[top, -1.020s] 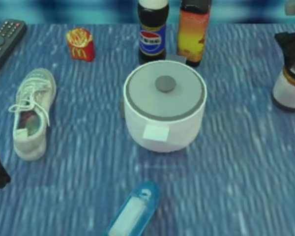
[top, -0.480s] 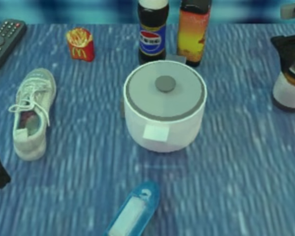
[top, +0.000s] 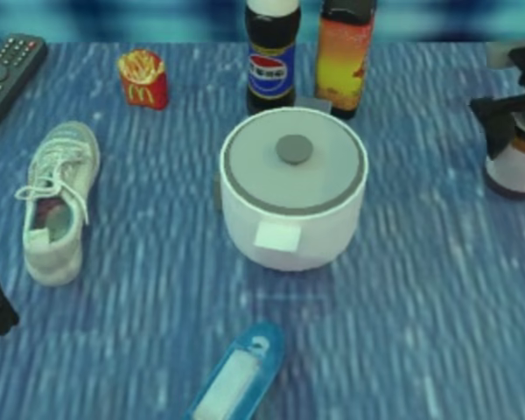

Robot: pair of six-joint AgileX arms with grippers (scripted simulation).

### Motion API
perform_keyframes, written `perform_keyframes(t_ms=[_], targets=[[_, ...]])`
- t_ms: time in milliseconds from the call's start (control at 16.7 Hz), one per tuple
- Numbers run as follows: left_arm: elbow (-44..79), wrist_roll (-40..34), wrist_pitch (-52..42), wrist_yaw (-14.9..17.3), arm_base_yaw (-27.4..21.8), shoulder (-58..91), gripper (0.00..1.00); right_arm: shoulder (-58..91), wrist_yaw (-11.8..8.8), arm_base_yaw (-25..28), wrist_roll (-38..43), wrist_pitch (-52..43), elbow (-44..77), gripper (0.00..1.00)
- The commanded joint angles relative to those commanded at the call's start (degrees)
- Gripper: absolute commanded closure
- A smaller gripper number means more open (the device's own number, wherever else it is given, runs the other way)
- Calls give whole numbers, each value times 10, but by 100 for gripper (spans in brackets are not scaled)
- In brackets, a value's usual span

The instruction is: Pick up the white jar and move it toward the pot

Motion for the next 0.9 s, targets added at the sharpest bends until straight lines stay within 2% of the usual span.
perform_keyframes(t_ms=[240, 900], targets=[[0, 0, 0, 0, 0, 0, 0, 0, 0, 0, 0, 4, -4, 0], [0, 0, 0, 0, 0, 0, 0, 0, 0, 0, 0, 4, -4, 83]])
